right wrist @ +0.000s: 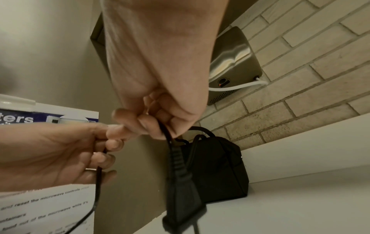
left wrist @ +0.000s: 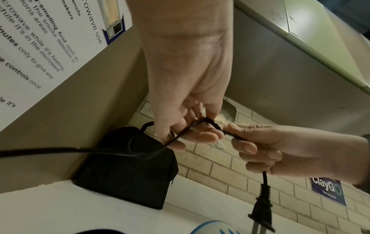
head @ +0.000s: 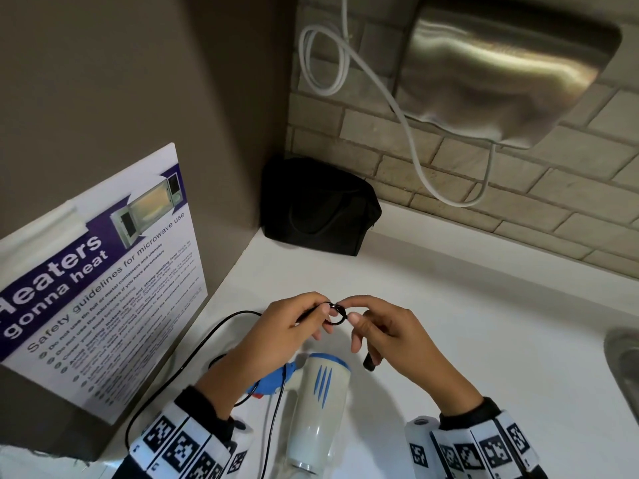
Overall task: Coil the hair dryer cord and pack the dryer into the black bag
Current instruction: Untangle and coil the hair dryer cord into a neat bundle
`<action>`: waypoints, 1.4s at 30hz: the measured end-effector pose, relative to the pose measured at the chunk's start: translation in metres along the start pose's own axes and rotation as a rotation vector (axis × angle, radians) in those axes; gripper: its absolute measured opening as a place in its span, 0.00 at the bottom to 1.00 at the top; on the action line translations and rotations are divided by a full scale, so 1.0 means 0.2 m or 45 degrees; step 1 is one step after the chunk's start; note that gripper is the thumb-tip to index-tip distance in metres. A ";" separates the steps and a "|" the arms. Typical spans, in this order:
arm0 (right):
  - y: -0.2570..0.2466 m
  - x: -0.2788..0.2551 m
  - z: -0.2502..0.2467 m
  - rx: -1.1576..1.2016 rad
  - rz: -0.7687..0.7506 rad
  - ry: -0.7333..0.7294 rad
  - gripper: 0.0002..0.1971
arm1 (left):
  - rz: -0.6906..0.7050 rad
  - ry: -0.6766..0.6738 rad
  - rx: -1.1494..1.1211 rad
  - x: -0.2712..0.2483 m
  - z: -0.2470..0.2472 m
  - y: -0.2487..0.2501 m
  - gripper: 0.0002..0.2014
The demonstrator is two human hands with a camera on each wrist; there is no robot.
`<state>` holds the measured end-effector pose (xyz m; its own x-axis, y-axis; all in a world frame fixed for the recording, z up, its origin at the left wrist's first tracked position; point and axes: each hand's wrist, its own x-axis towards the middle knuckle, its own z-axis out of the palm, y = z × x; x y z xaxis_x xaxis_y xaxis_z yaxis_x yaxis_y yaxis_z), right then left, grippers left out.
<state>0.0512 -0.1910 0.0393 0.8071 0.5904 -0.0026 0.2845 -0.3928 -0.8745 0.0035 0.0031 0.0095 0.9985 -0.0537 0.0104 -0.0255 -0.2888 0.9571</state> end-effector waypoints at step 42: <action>-0.02 0.03 0.05 0.093 -0.052 -0.125 0.06 | 0.000 0.136 0.176 -0.02 -0.01 0.01 0.15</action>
<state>0.0497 -0.1785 0.0372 0.7401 0.6724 -0.0105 0.2750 -0.3169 -0.9077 -0.0002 0.0046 0.0111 0.9978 0.0463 0.0481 -0.0244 -0.4176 0.9083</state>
